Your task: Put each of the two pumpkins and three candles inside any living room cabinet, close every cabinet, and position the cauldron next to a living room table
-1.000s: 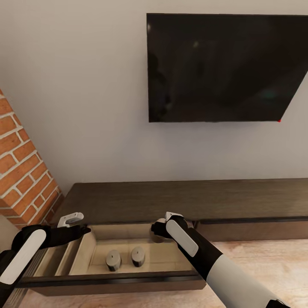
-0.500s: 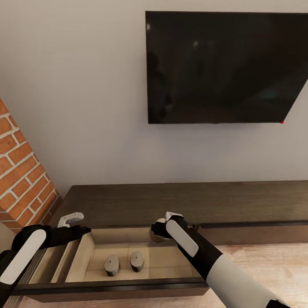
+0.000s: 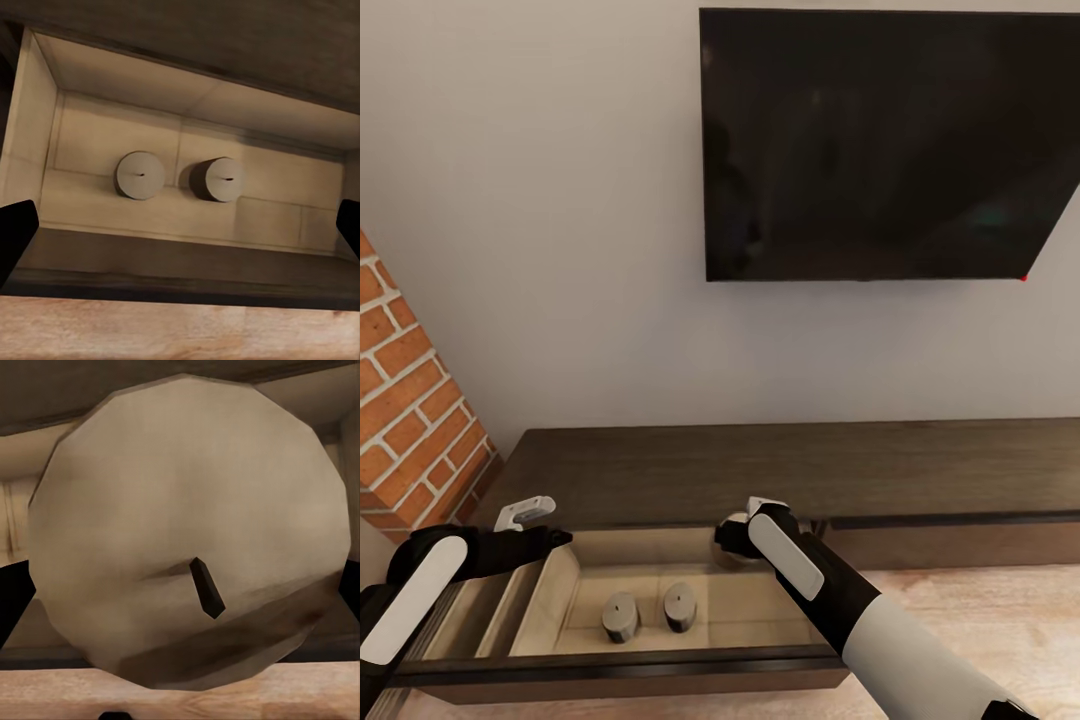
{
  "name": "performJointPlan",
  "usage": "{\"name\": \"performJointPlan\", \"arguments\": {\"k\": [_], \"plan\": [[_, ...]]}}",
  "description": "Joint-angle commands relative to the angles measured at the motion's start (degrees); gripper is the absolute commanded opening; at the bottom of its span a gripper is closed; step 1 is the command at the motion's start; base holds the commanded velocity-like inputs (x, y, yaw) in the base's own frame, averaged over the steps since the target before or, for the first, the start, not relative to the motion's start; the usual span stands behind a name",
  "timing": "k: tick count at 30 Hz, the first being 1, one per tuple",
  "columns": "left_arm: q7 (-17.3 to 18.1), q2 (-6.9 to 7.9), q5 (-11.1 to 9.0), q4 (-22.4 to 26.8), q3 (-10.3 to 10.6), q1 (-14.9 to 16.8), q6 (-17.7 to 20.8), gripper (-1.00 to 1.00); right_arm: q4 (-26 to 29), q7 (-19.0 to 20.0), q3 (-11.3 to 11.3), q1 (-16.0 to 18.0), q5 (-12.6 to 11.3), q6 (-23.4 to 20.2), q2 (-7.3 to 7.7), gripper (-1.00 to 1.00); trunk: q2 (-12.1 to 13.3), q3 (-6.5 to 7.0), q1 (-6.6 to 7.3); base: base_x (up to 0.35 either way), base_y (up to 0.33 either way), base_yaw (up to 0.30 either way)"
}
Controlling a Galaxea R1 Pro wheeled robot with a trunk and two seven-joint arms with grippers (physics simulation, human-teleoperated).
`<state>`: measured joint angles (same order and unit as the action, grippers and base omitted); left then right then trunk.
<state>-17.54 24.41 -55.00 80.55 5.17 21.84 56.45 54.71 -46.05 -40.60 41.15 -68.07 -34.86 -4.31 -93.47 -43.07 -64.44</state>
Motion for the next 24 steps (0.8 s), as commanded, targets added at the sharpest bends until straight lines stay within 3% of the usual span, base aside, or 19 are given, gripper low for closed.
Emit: {"name": "performJointPlan", "arguments": {"k": [1, 7, 11, 16, 21, 24], "plan": [[-0.59, 0.09, -0.7, 0.07, 0.1, 0.05, 0.08, 1.0, -0.09, -0.58, -0.1, 0.07, -0.4, -0.02, 0.01, -1.0, -0.45, -0.24, -0.22, 0.0, 0.0, 0.0], [-0.31, 0.46, -1.28, 0.42, -0.1, 0.03, 0.37, 1.0, -1.1, -0.91, -0.07, 0.07, -0.4, 0.25, 0.01, -1.0, -2.85, -1.31, -1.54, 0.0, 0.0, 0.0], [-0.09, 0.63, -3.81, 0.74, -0.57, -0.1, 0.57, 1.0, -1.54, -0.94, -0.02, 0.07, -0.35, 0.57, 0.01, -1.0, -4.46, -2.03, -2.42, 0.0, 0.0, 0.0], [0.1, 2.5, -9.84, 0.99, -0.67, -0.68, 0.67, 1.0, -2.15, -0.91, -0.01, 0.07, -0.27, 0.78, 0.0, -1.0, -6.46, -2.93, -3.52, 0.0, 0.0, 0.0], [0.15, 6.28, -20.96, 1.25, -0.56, -1.0, 0.68, 1.0, -2.38, -0.88, -0.01, 0.07, -0.23, 1.89, 0.01, -1.0, -8.47, -3.83, -4.62, 0.0, 0.0, 0.0], [0.14, 7.17, -24.21, 1.27, -0.46, -1.16, 0.68, 1.0, -2.41, -0.88, -0.01, 0.07, -0.23, 2.35, 0.01, -1.0, -9.67, -4.37, -5.27, 0.0, 0.0, 0.0]]}}
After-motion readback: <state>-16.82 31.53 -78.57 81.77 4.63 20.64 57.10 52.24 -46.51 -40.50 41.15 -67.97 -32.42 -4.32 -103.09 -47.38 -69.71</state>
